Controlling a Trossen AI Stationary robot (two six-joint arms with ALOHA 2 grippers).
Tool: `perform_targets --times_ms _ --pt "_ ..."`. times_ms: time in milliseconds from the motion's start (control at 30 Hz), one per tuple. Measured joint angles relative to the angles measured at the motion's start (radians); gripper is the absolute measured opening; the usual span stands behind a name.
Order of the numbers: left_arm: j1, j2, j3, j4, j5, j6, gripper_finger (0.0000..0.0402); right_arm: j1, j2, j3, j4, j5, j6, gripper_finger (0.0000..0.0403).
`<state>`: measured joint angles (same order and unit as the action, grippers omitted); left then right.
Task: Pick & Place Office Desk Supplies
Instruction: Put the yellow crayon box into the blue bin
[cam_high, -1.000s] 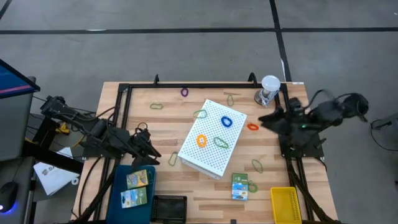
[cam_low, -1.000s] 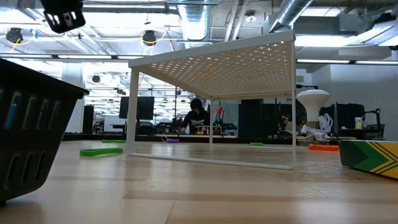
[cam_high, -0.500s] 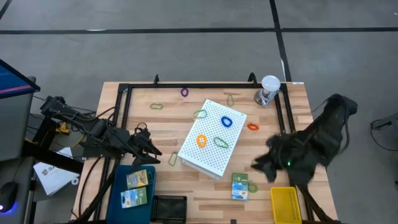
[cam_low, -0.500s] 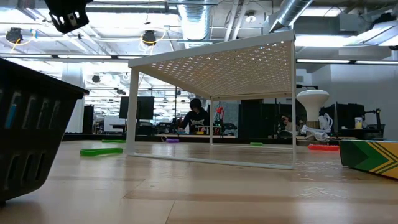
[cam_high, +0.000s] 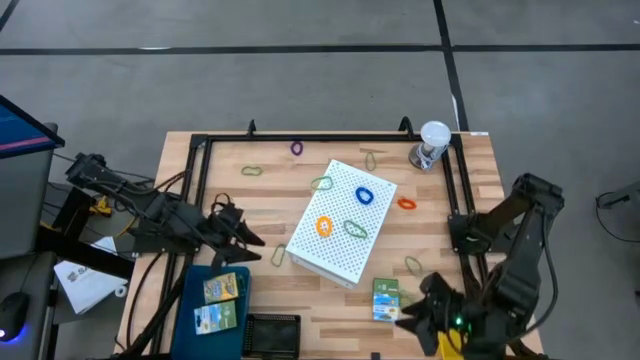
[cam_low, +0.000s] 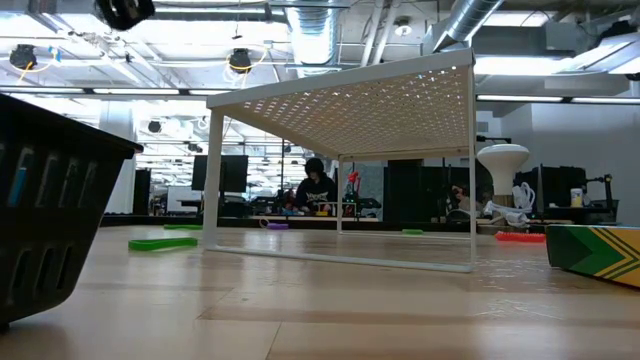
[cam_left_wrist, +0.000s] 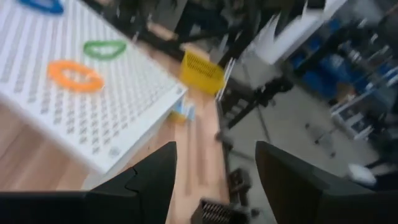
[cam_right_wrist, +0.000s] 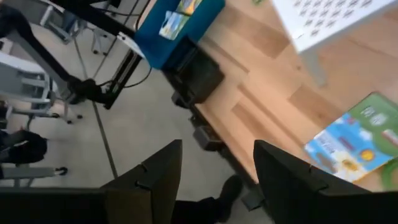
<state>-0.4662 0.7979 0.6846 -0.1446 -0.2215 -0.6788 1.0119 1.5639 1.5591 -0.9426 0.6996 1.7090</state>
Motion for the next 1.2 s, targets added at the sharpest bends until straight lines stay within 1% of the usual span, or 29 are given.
perform_targets --times_ms 67,133,300,367,500,633,767,833,933,1033,1200 --pt "-0.001 0.0 0.0 0.071 -0.016 -0.024 0.0214 0.01 0.042 0.048 0.004 -0.006 0.007 0.0195" --pt "0.0 -0.001 0.0 0.126 -0.022 -0.026 0.0214 0.013 0.097 0.1 -0.009 -0.034 -0.003 0.0195" --pt "0.0 0.0 0.0 0.177 -0.102 -0.005 0.0214 0.001 0.254 0.253 -0.086 -0.15 -0.007 0.0188" --pt "0.0 0.0 0.0 0.176 -0.121 0.012 0.0214 -0.012 0.324 0.333 -0.159 -0.204 -0.002 0.0181" --pt "0.0 0.0 0.0 0.179 -0.151 0.022 0.0214 -0.054 0.475 0.505 -0.355 -0.352 0.0 0.0164" --pt "0.0 0.0 0.0 0.2 -0.171 0.043 0.0214 -0.105 0.604 0.679 -0.528 -0.43 -0.09 0.0157" --pt "0.0 0.0 0.0 0.216 -0.18 0.047 0.0214 -0.151 0.717 0.793 -0.606 -0.467 -0.226 0.0156" --pt "0.0 0.0 0.0 0.225 -0.182 0.047 0.0214 -0.168 0.746 0.792 -0.612 -0.49 -0.271 0.0156" --pt "0.0 0.002 0.0 0.239 -0.195 0.047 0.0214 -0.176 0.805 0.772 -0.627 -0.524 -0.295 0.0156" --pt "0.0 0.002 0.0 0.262 -0.201 0.047 0.0214 -0.176 0.863 0.77 -0.623 -0.526 -0.318 0.0156" --pt "0.0 0.002 0.0 0.301 -0.207 0.018 0.0214 -0.173 0.95 0.771 -0.62 -0.519 -0.302 0.0156"
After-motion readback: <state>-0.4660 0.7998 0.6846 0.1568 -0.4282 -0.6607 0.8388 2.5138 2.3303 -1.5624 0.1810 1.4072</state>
